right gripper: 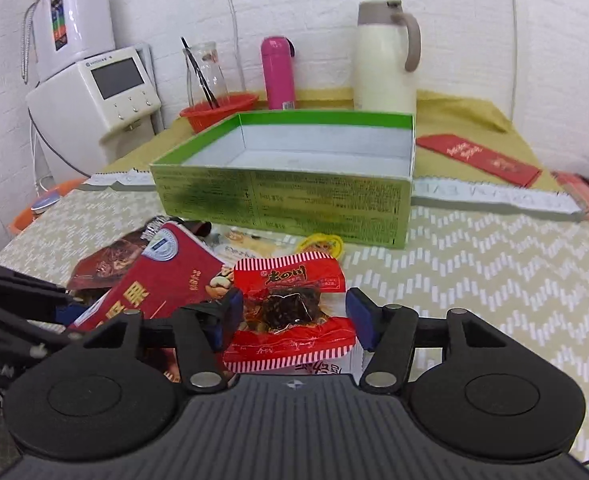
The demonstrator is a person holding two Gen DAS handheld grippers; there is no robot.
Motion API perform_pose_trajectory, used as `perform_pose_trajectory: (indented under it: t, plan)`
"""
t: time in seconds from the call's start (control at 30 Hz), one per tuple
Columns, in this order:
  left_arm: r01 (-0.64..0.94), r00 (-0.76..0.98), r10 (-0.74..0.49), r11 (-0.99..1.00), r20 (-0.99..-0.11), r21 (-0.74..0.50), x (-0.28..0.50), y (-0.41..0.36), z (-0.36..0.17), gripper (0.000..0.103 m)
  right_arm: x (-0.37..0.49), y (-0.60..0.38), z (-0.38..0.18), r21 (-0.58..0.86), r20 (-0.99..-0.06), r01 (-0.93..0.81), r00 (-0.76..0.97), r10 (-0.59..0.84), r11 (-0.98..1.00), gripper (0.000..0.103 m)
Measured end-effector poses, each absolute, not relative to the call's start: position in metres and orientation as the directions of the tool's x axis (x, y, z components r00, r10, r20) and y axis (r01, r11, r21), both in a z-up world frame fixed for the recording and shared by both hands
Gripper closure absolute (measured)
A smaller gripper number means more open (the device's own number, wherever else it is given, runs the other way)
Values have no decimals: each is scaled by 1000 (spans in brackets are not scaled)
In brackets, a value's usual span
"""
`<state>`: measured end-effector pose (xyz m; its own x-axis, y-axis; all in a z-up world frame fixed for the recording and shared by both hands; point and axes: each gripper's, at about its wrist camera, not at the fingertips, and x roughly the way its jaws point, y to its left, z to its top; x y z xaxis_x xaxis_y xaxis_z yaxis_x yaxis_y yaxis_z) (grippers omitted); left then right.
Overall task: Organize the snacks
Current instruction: 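Carry both packets into the green box and open both tools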
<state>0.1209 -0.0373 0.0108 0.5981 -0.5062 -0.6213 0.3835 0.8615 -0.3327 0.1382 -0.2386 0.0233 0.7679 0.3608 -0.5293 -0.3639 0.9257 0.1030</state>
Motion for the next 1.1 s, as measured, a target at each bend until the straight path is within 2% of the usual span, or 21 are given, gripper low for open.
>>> perform_pose_trajectory:
  t: [0.07, 0.33, 0.47, 0.8, 1.1]
  plan:
    - [377, 619, -503, 864, -603, -334, 117, -34, 20, 88, 132, -242, 34, 100, -499, -357, 790, 357, 929, 8]
    - [361, 727, -451, 893, -518, -269, 106, -16, 66, 89, 119, -245, 64, 103, -401, -353, 841, 364, 930, 8]
    - [330, 770, -410, 911, -488, -246, 115, -7, 84, 89, 121, -242, 69, 89, -393, -357, 846, 362, 930, 8]
    - [220, 858, -326, 932, -396, -288, 190, 13, 122, 89, 182, -227, 73, 76, -391, -299, 869, 304, 951, 8]
    - [155, 829, -312, 926, -465, -345, 281, 22, 84, 89, 257, -223, 50, 84, -452, -252, 853, 262, 964, 8]
